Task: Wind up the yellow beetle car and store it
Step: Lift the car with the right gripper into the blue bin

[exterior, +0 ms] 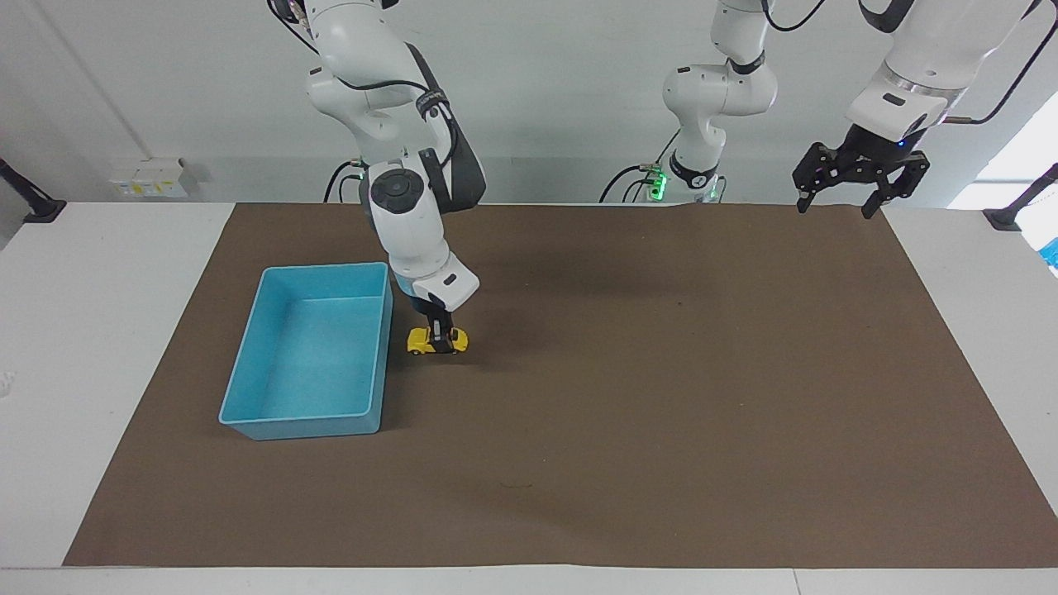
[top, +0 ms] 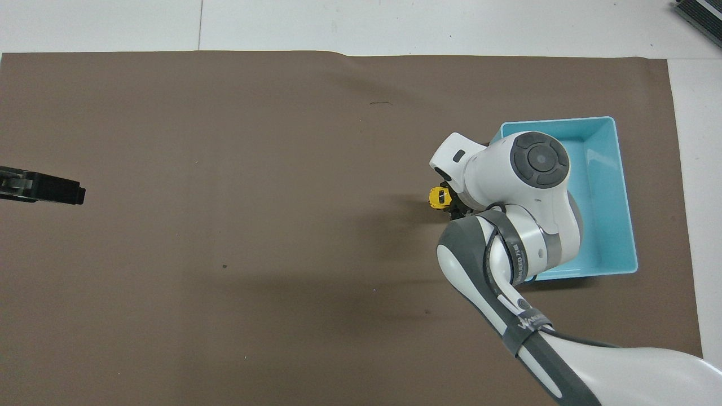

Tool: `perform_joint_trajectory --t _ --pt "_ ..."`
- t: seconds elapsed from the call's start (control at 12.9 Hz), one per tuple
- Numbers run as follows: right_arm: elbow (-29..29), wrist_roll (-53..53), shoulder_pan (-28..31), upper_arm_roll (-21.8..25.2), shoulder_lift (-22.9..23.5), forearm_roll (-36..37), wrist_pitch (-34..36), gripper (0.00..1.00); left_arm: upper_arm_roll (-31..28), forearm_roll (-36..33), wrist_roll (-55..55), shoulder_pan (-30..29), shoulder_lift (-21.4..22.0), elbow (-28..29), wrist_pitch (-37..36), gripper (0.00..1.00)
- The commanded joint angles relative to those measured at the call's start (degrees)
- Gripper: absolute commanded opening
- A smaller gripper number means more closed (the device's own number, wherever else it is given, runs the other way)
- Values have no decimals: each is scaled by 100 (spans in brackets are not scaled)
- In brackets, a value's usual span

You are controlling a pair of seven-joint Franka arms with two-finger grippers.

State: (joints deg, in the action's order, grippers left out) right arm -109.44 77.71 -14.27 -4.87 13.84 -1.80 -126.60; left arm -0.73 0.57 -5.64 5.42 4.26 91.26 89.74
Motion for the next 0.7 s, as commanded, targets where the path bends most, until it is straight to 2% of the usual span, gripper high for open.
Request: perform_joint_trajectory --t 0.0,0.62 --pt "115 -54 47 -14 -162 -31 415 2 20 66 -16 -59 31 6 -80 100" --pt "133 700 802 48 -725 49 1286 2 20 66 -16 -59 31 6 -80 100"
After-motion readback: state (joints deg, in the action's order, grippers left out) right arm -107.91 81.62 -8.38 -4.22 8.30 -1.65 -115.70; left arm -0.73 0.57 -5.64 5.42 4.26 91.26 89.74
